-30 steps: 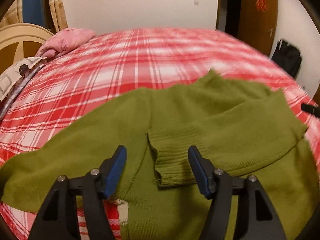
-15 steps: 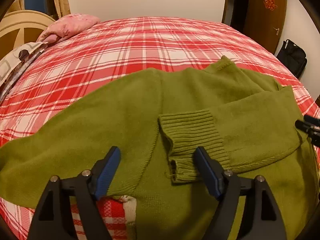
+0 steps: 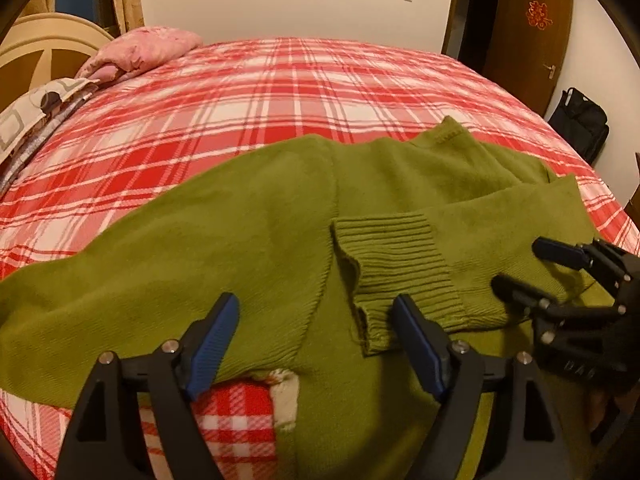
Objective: Fold small clothes
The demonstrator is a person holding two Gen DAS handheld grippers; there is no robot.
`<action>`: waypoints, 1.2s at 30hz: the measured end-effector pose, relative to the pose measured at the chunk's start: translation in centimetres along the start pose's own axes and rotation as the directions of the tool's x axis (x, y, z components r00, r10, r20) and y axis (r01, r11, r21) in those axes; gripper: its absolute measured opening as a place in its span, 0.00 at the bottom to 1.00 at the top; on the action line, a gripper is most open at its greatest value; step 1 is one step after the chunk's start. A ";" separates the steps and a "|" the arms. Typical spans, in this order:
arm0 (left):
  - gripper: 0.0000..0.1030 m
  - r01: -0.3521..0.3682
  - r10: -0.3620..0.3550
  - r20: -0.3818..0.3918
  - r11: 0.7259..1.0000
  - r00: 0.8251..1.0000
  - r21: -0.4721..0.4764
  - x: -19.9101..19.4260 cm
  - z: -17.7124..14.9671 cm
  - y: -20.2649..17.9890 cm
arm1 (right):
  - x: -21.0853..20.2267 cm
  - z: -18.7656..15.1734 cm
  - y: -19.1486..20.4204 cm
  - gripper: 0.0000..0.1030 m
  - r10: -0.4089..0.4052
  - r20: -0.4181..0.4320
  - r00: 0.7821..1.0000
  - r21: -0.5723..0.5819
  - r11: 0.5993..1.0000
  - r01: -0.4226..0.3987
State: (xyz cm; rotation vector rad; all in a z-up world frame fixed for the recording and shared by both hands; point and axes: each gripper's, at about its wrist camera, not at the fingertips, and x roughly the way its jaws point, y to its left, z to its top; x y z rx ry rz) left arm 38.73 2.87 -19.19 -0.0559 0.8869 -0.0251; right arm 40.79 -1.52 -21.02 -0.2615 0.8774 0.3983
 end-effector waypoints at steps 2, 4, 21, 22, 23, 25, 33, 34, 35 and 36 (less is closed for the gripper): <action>0.79 0.003 -0.003 0.028 1.000 1.000 -0.018 -1.0 -0.3 0.5 | -0.4 0.3 0.3 0.68 0.023 -0.010 1.000 -0.007 1.000 -0.023; 0.80 0.008 -0.005 0.059 0.998 0.998 -0.058 -2.3 -0.8 1.6 | -1.6 0.4 0.8 0.68 0.028 0.022 0.999 -0.032 0.999 -0.028; 0.80 0.039 -0.012 0.110 0.968 0.994 -0.249 -6.4 -4.3 8.2 | -1.1 3.2 9.9 0.05 0.066 0.086 0.994 -0.212 0.976 -0.047; 0.80 0.043 -0.014 0.115 0.966 0.993 -0.255 -6.5 -4.4 8.4 | -1.3 3.3 10.4 0.05 0.069 0.090 0.994 -0.217 0.975 -0.048; 0.80 0.043 -0.012 0.120 0.965 0.993 -0.258 -6.6 -4.5 8.5 | -1.3 3.2 10.7 0.05 0.072 0.089 0.993 -0.220 0.974 -0.051; 0.80 0.033 -0.002 0.120 0.966 0.993 -0.256 -6.8 -4.6 8.6 | -0.9 3.1 11.2 0.05 0.092 0.074 0.993 -0.211 0.975 -0.074; 0.87 0.003 0.027 0.125 0.972 0.992 -0.233 -8.1 -4.8 8.9 | -1.0 2.2 10.7 0.50 0.054 0.045 0.998 -0.226 0.973 -0.043; 0.89 0.000 0.031 0.132 0.974 0.991 -0.227 -8.5 -4.8 9.0 | -1.6 1.9 9.9 0.64 0.082 0.051 0.995 -0.215 0.974 -0.069; 0.90 -0.006 0.037 0.137 0.976 0.990 -0.219 -8.8 -4.9 9.2 | -1.9 1.6 9.0 0.65 0.091 0.053 0.994 -0.199 0.977 -0.079; 0.91 -0.018 0.049 0.141 0.977 0.989 -0.210 -9.1 -5.0 9.4 | -2.1 1.3 7.9 0.65 0.080 0.051 0.996 -0.176 0.982 -0.070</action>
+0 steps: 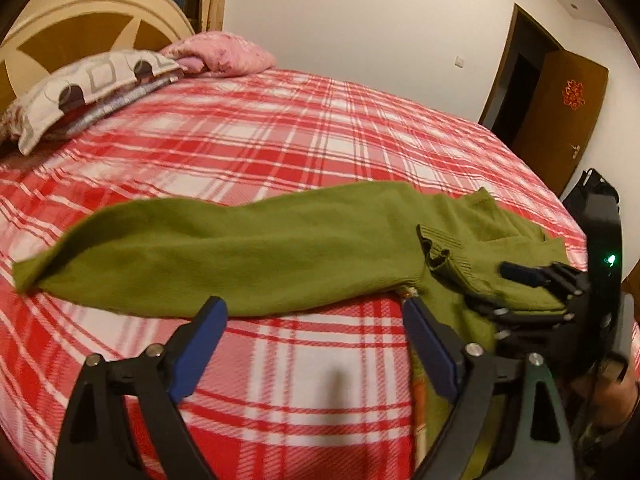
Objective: Fold small clothes
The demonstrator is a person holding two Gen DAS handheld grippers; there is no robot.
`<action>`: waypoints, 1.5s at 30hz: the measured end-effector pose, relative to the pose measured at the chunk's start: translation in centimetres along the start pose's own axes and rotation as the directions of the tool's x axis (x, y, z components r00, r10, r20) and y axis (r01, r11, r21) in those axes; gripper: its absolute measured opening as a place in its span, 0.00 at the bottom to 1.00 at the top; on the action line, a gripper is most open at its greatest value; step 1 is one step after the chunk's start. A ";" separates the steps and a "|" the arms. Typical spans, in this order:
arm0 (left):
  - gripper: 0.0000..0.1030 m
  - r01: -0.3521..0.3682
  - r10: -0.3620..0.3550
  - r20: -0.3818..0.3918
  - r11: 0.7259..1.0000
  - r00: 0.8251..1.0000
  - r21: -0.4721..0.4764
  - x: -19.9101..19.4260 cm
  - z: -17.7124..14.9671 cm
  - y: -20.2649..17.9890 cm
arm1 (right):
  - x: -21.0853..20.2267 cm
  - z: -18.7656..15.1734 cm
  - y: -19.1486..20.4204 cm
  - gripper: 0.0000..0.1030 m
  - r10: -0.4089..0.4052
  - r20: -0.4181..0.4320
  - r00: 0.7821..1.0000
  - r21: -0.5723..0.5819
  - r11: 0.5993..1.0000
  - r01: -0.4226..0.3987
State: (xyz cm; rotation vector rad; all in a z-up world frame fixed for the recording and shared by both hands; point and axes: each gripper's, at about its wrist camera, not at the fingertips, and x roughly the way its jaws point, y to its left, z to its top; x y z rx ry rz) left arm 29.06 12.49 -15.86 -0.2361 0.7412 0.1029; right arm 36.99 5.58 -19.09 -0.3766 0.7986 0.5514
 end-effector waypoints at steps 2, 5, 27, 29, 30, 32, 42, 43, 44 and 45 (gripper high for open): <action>0.91 -0.042 0.041 0.016 0.999 0.999 0.023 -0.5 -0.2 1.0 | 0.5 -1.0 -2.3 0.65 -0.015 -0.042 0.999 0.064 0.998 0.017; 0.92 -0.109 0.109 0.007 0.994 0.994 0.030 -0.8 -0.4 3.3 | 1.0 -2.1 -5.0 0.66 0.048 -0.063 0.997 0.149 0.988 -0.038; 0.92 -0.369 0.376 -0.023 0.917 0.926 0.151 2.3 1.4 18.9 | -6.8 -5.6 -0.2 0.66 0.071 0.042 0.997 0.030 0.997 -0.073; 0.90 -0.364 0.370 -0.024 0.923 0.929 0.120 2.3 1.8 19.7 | -6.7 -6.1 0.4 0.66 0.075 0.035 0.997 0.019 0.997 -0.075; 0.86 -0.357 0.361 -0.021 0.928 0.932 0.111 2.3 1.9 19.9 | -6.7 -6.3 0.9 0.66 0.072 0.030 0.997 0.010 0.997 -0.072; 0.76 -0.319 0.324 -0.040 0.943 0.945 0.096 2.6 1.9 20.5 | -6.8 -6.6 1.3 0.66 0.073 0.028 0.997 0.004 0.997 -0.073; 0.09 -0.191 0.197 -0.046 0.976 0.979 0.105 1.7 1.8 19.8 | -7.6 -8.3 2.0 0.66 0.097 0.033 0.995 0.044 0.994 -0.098; 0.09 -0.183 0.188 -0.049 0.978 0.981 0.096 1.5 2.0 19.9 | -7.7 -8.4 2.0 0.66 0.096 0.034 0.995 0.048 0.994 -0.098; 0.09 -0.175 0.180 -0.053 0.981 0.982 0.086 1.3 2.2 20.0 | -7.9 -8.6 1.9 0.66 0.095 0.036 0.995 0.051 0.994 -0.097; 0.08 -0.160 0.164 -0.056 0.985 0.985 0.070 1.1 2.3 20.2 | -8.1 -8.7 1.8 0.66 0.095 0.039 0.995 0.057 0.994 -0.097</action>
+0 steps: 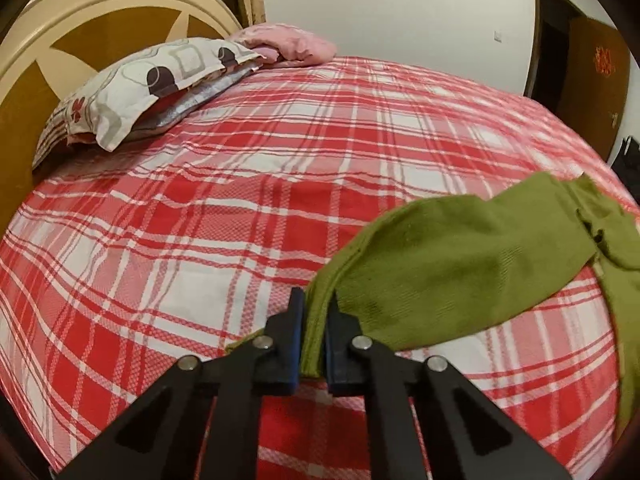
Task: Fold small clothes
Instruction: 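Grasp the cuff of the other green sleeve with the left gripper, then lift the sleeve and fold it across the sweater body with the left gripper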
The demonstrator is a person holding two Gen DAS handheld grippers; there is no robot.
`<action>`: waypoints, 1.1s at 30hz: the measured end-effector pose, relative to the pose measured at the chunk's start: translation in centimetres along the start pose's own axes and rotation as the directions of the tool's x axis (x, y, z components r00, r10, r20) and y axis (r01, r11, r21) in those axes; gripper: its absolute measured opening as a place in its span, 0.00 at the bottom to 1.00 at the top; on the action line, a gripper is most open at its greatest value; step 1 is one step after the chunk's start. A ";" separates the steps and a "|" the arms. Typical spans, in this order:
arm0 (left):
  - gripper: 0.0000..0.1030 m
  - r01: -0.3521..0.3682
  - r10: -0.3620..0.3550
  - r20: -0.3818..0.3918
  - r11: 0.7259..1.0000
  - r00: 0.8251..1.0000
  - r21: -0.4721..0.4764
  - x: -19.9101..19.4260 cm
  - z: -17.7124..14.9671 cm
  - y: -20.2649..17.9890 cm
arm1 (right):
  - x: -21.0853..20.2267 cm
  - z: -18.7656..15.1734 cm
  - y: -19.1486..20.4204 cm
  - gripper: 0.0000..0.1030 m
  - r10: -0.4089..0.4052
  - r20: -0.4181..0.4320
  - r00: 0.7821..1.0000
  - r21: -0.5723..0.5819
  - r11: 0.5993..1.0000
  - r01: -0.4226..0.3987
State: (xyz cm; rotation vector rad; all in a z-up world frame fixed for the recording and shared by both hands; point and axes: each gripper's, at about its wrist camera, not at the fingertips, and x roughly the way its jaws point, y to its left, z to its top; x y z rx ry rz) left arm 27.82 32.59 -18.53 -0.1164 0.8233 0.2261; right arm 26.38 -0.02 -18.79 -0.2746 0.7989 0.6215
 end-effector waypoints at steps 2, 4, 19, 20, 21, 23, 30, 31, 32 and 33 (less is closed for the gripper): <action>0.08 0.046 -0.047 -0.004 0.998 0.999 -0.037 -0.7 0.3 0.2 | -0.4 -0.2 -0.3 0.66 0.002 0.006 1.000 0.013 1.000 -0.002; 0.08 0.098 -0.098 0.002 0.993 0.995 -0.067 -1.7 0.7 0.1 | -0.7 -0.5 -0.6 0.66 -0.001 0.009 1.000 0.026 1.000 0.001; 0.08 0.515 -0.549 0.019 0.772 0.836 -0.372 -5.9 3.3 -4.3 | -3.6 -1.8 -2.4 0.66 -0.017 0.056 0.998 0.075 0.997 0.013; 0.08 0.530 -0.564 0.024 0.760 0.826 -0.376 -6.3 3.5 -5.1 | -3.7 -1.8 -2.6 0.66 -0.018 0.058 0.998 0.078 0.997 0.014; 0.08 0.548 -0.581 0.031 0.747 0.813 -0.376 -6.7 3.7 -5.8 | -3.9 -1.9 -2.8 0.66 -0.020 0.060 0.998 0.081 0.997 0.016; 0.08 0.573 -0.602 0.047 0.729 0.797 -0.373 -7.6 4.3 -7.6 | -4.2 -2.2 -3.3 0.66 -0.023 0.064 0.998 0.091 0.996 0.017; 0.08 0.672 -0.678 0.122 0.657 0.725 -0.342 -10.2 7.4 -13.2 | -5.7 -3.2 -4.9 0.66 -0.044 0.083 0.996 0.114 0.993 0.035; 0.08 0.682 -0.686 0.130 0.648 0.716 -0.337 -10.4 7.7 -13.6 | -5.9 -3.5 -5.3 0.66 -0.048 0.085 0.995 0.122 0.992 0.037; 0.08 0.702 -0.702 0.142 0.631 0.698 -0.331 -10.8 8.2 -14.4 | -6.2 -3.9 -5.7 0.66 -0.049 0.087 0.995 0.131 0.991 0.037; 0.08 0.715 -0.713 0.150 0.620 0.685 -0.323 -11.0 8.6 -15.2 | -6.3 -4.1 -6.0 0.66 -0.049 0.087 0.995 0.136 0.990 0.037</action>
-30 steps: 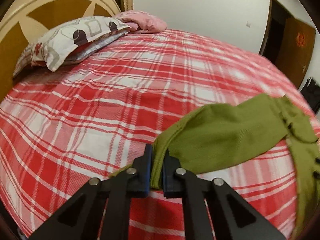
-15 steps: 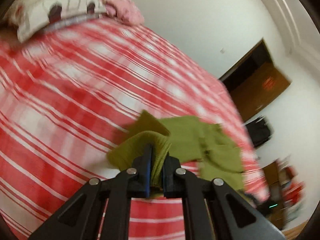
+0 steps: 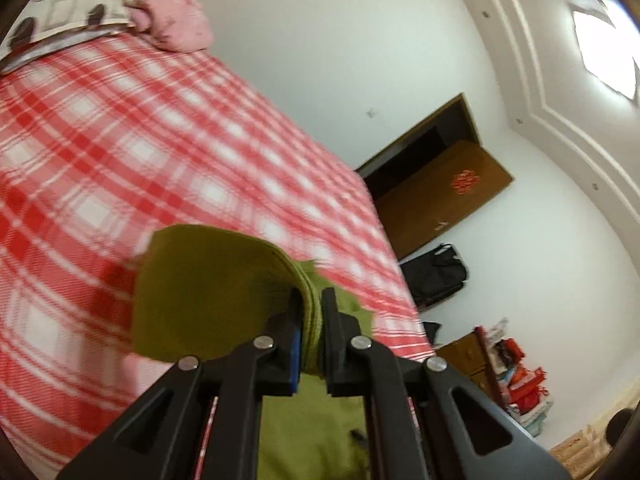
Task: Fold small clothes
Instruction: 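Lift the sleeve and fold it across the sweater body with the left gripper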
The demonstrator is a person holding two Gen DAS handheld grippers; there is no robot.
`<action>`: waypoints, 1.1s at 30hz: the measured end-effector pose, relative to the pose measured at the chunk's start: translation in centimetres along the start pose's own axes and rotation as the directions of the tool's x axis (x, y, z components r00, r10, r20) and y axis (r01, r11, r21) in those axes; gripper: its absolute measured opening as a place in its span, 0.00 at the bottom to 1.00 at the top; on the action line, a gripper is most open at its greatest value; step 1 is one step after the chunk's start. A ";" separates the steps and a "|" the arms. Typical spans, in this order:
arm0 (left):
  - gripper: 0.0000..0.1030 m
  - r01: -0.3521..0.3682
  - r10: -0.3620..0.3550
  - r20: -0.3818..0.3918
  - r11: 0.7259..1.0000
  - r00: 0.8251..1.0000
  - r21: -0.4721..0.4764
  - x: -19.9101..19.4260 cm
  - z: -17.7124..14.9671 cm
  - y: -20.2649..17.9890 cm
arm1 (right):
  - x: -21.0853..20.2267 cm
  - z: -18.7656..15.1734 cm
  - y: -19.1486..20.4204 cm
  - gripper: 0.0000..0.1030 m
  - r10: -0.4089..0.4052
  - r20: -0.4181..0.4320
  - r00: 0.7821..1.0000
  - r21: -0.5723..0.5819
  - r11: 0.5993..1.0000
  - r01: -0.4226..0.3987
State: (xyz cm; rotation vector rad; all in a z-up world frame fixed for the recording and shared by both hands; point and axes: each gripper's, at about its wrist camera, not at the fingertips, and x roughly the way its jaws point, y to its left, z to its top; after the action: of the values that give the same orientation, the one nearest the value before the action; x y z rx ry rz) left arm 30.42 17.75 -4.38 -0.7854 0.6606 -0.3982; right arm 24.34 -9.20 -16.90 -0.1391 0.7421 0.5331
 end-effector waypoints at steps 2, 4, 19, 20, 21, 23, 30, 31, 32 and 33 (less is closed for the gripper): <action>0.08 0.030 -0.029 -0.006 0.999 1.000 0.028 1.3 0.2 -2.0 | -0.3 -0.5 -0.8 0.66 -0.008 -0.001 1.000 0.015 1.000 0.008; 0.08 0.054 -0.054 -0.018 0.997 0.998 0.047 2.8 0.4 -3.9 | -0.5 -0.9 -1.5 0.66 -0.014 -0.002 1.000 0.029 0.999 0.014; 0.08 0.119 -0.081 -0.210 0.978 0.974 0.171 14.0 -2.8 -12.9 | -2.1 -3.6 -8.4 0.66 -0.082 0.002 0.997 0.205 0.976 0.080; 0.08 0.116 -0.075 -0.219 0.977 0.973 0.178 14.7 -3.1 -13.4 | -2.2 -3.7 -8.8 0.66 -0.084 0.002 0.996 0.215 0.973 0.081; 0.08 0.114 -0.071 -0.229 0.977 0.971 0.179 15.5 -3.4 -13.6 | -2.3 -3.9 -9.1 0.66 -0.084 0.002 0.996 0.223 0.971 0.082; 0.08 0.101 -0.052 -0.246 0.976 0.968 0.194 17.2 -4.1 -13.9 | -2.4 -4.1 -9.4 0.66 -0.085 0.004 0.996 0.237 0.968 0.082; 0.08 0.038 0.026 -0.292 0.976 0.956 0.212 22.4 -7.0 -13.3 | -2.1 -4.3 -9.5 0.66 -0.070 0.001 0.998 0.243 0.968 0.068; 0.10 0.028 0.040 -0.298 0.975 0.954 0.220 23.1 -7.5 -13.2 | -2.0 -4.4 -9.4 0.66 -0.068 -0.002 0.998 0.244 0.968 0.066; 0.10 0.018 0.054 -0.308 0.974 0.950 0.226 23.7 -8.0 -13.1 | -1.8 -4.5 -9.4 0.66 -0.065 -0.007 0.998 0.243 0.968 0.065; 0.11 0.006 0.069 -0.311 0.972 0.948 0.234 24.1 -8.4 -13.2 | -1.6 -4.7 -9.5 0.66 -0.064 -0.013 0.998 0.243 0.968 0.065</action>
State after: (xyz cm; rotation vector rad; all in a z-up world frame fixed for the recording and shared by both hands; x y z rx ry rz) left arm 41.14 -8.57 -8.33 -0.4896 0.9086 -0.5687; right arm 25.32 -19.42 -19.85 0.0641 0.7993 0.3760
